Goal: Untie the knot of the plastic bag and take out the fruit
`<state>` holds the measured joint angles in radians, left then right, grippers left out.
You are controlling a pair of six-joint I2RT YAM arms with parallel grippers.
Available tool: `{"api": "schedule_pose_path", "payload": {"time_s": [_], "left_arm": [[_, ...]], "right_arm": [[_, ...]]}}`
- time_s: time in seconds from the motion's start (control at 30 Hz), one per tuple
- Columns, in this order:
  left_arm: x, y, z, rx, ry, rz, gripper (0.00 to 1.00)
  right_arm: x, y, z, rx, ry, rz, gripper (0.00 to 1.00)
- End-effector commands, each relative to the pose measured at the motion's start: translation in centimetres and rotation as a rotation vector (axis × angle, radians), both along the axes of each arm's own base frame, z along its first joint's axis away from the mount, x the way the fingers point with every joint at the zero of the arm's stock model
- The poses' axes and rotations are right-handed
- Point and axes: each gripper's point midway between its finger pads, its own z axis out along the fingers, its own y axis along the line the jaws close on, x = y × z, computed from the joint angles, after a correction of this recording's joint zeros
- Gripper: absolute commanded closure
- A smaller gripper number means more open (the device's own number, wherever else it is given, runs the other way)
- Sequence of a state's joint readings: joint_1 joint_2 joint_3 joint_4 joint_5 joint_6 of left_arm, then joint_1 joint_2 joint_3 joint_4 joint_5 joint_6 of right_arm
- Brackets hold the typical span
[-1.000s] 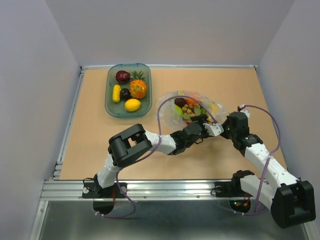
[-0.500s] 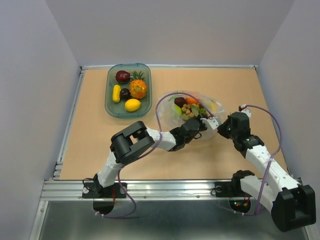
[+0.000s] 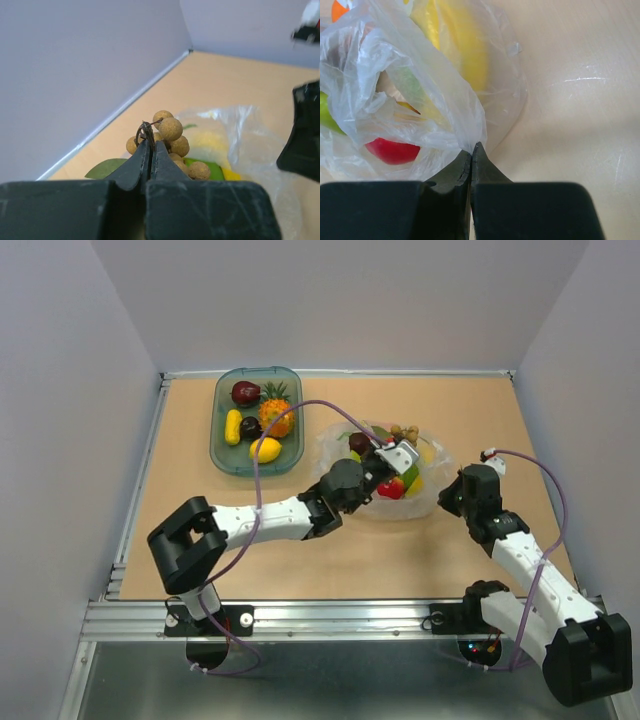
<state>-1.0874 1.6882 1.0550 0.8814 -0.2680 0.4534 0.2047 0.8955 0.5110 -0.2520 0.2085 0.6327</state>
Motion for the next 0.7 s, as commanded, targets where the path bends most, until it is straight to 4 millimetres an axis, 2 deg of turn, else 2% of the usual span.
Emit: {"api": "schedule_pose_path", "payload": {"time_s": [0.0, 0.07, 0.1, 0.2, 0.33, 0.37, 0.4, 0.5, 0.6, 0.63, 0.67], "left_arm": [[-1.3, 1.7, 6.2, -0.175, -0.001, -0.059, 1.00], [-1.5, 2.2, 7.6, -0.202, 0.003, -0.059, 1.00], [-1.5, 2.9, 9.7, -0.248, -0.005, -0.057, 1.00], [-1.3, 4.6, 12.4, -0.308, 0.014, -0.044, 1.00], [1.7, 9.3, 15.8, -0.443, 0.082, 0.068, 1.00], [2.1, 10.3, 16.1, -0.453, 0.094, 0.085, 1.00], [2.2, 11.7, 17.2, -0.483, 0.085, 0.099, 1.00], [3.9, 16.1, 18.4, -0.522, 0.072, 0.226, 1.00], [5.9, 20.4, 18.5, -0.544, 0.062, 0.344, 1.00], [6.5, 21.4, 18.0, -0.541, 0.067, 0.374, 1.00], [7.8, 23.9, 17.3, -0.550, 0.078, 0.450, 1.00]], "right_arm": [[0.8, -0.4, 1.3, -0.020, -0.072, -0.015, 1.00], [0.8, -0.5, 1.2, -0.020, -0.075, -0.014, 1.00], [0.7, -0.4, 1.1, -0.018, -0.071, -0.011, 0.99], [0.7, -0.3, 1.0, -0.018, -0.072, -0.003, 0.99], [0.5, 0.1, 1.3, -0.010, -0.082, 0.024, 1.00], [0.5, 0.2, 1.5, -0.008, -0.086, 0.027, 1.00], [0.5, 0.3, 1.5, -0.007, -0.092, 0.036, 0.99], [0.4, 0.3, 1.4, -0.010, -0.090, 0.043, 0.99], [0.5, 0.5, 1.5, -0.011, -0.087, 0.056, 1.00], [0.6, 0.6, 1.6, -0.009, -0.088, 0.059, 1.00], [0.6, 0.7, 1.7, -0.005, -0.094, 0.062, 1.00]]}}
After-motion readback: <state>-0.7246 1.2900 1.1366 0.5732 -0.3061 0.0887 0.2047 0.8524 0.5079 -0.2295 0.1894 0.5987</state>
